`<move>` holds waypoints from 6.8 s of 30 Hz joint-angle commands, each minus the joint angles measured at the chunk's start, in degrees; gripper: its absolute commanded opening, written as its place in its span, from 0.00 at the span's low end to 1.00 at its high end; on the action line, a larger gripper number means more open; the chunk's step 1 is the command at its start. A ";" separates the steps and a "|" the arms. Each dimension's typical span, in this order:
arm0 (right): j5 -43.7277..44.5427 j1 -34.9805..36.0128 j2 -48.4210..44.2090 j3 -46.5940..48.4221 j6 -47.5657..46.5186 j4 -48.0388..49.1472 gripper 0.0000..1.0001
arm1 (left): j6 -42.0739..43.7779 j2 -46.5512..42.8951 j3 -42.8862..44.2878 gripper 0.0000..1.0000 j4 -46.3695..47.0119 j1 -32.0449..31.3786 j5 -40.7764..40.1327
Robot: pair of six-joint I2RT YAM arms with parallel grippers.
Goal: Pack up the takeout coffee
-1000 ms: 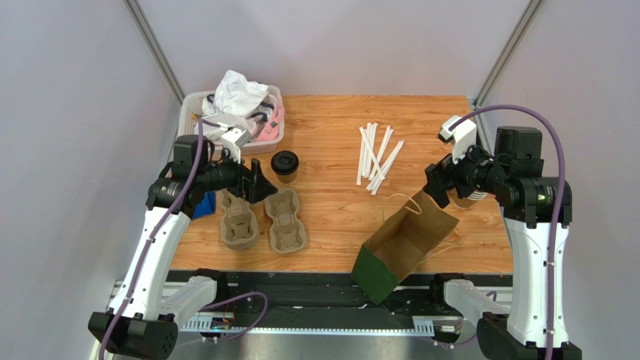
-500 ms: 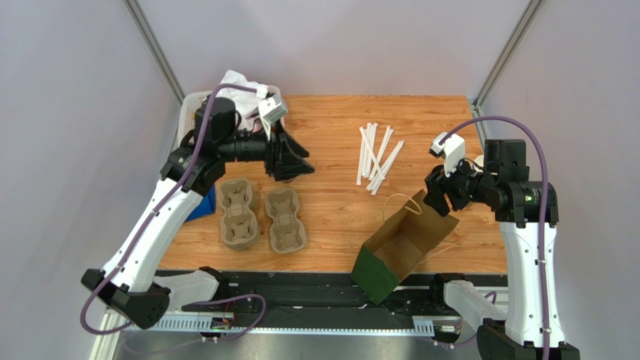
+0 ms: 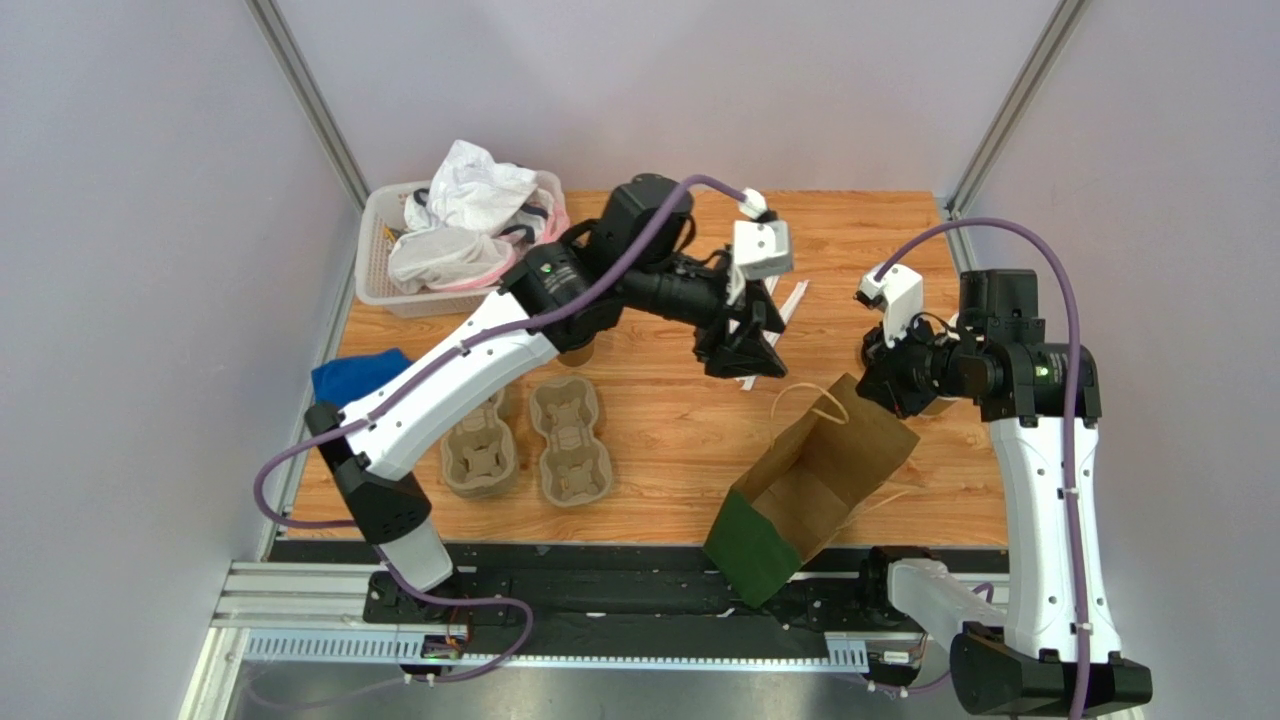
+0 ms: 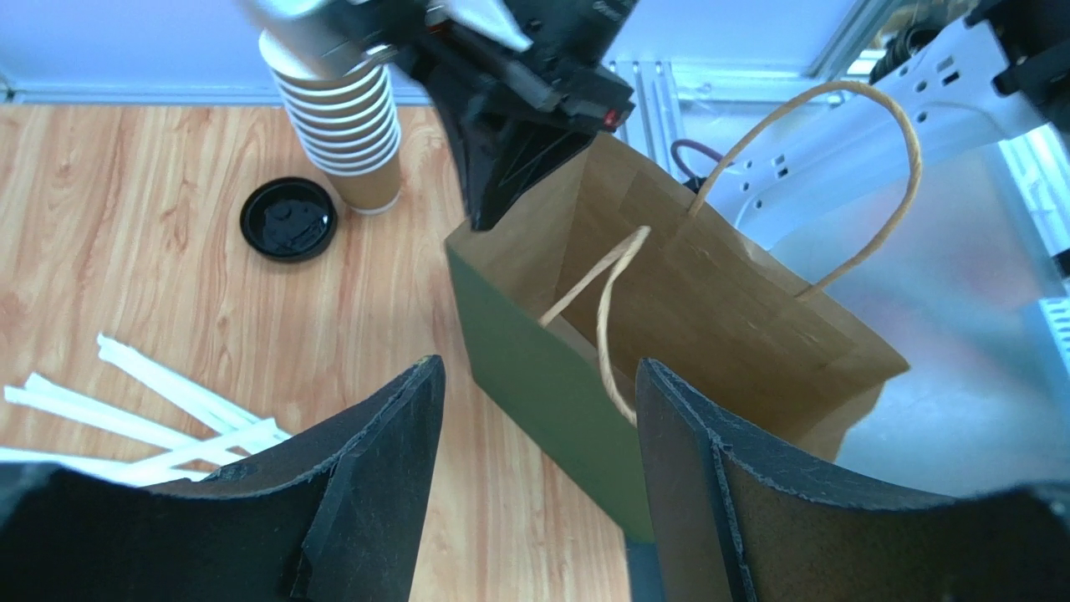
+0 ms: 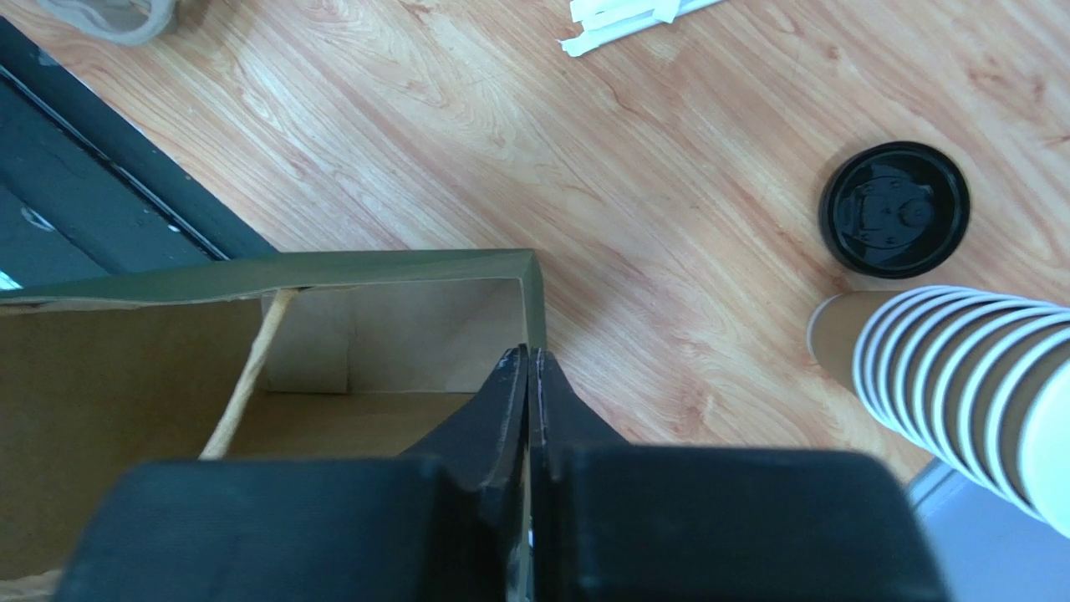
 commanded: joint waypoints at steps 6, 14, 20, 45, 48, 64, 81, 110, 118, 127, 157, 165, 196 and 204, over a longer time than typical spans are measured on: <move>-2.62 -0.37 1.55 0.94 1.30 -15.43 0.00 | 15.87 6.59 13.10 0.61 -9.63 -7.23 -7.61; -3.06 -0.37 1.90 0.67 1.39 -14.82 0.00 | 21.41 8.09 14.25 0.50 -12.97 -11.10 -10.42; -3.32 -0.37 2.08 0.76 1.74 -14.38 0.00 | 22.39 10.02 15.48 0.49 -13.42 -12.60 -15.52; -2.18 -0.45 -1.35 -2.23 1.92 -11.22 0.00 | -8.19 -2.10 -12.20 0.00 -2.78 -3.90 -16.60; -2.18 -0.37 -1.61 -2.31 1.66 -11.04 0.00 | -12.23 -1.66 -13.61 0.00 -1.29 -3.28 -14.30; -1.48 -0.37 -2.67 -3.28 0.78 -10.25 0.00 | -21.81 4.40 -20.29 0.00 0.29 -2.49 -6.74; -5.07 -0.28 -2.41 -2.49 0.86 -8.14 0.00 | -19.72 -1.13 -17.57 0.49 -1.55 3.83 -2.87; -11.23 5.26 2.43 0.49 7.55 -2.34 0.17 | 17.72 -21.53 -37.07 0.87 -17.55 30.82 -12.26; -10.71 5.26 3.92 4.54 7.28 -4.62 0.47 | 24.30 -14.42 -42.71 0.83 -11.84 34.07 -15.10; -10.01 5.26 4.63 5.86 7.54 -6.64 0.64 | 34.69 -3.53 -40.69 0.79 -5.94 41.89 -4.80; -6.49 5.08 6.73 10.52 9.65 -10.25 0.86 | 35.05 5.46 -44.72 0.58 -0.67 41.81 -6.21; -5.88 4.64 7.09 10.26 9.39 -10.34 0.86 | 33.21 4.76 -46.57 0.40 0.65 41.54 -4.37; -3.50 3.41 6.38 8.76 6.75 -11.66 0.87 | 31.88 -9.73 -44.39 0.00 -9.44 40.40 -3.49; -2.10 3.41 7.00 9.55 4.29 -12.71 0.82 | 31.44 -18.80 -26.38 0.00 -22.37 40.40 -4.37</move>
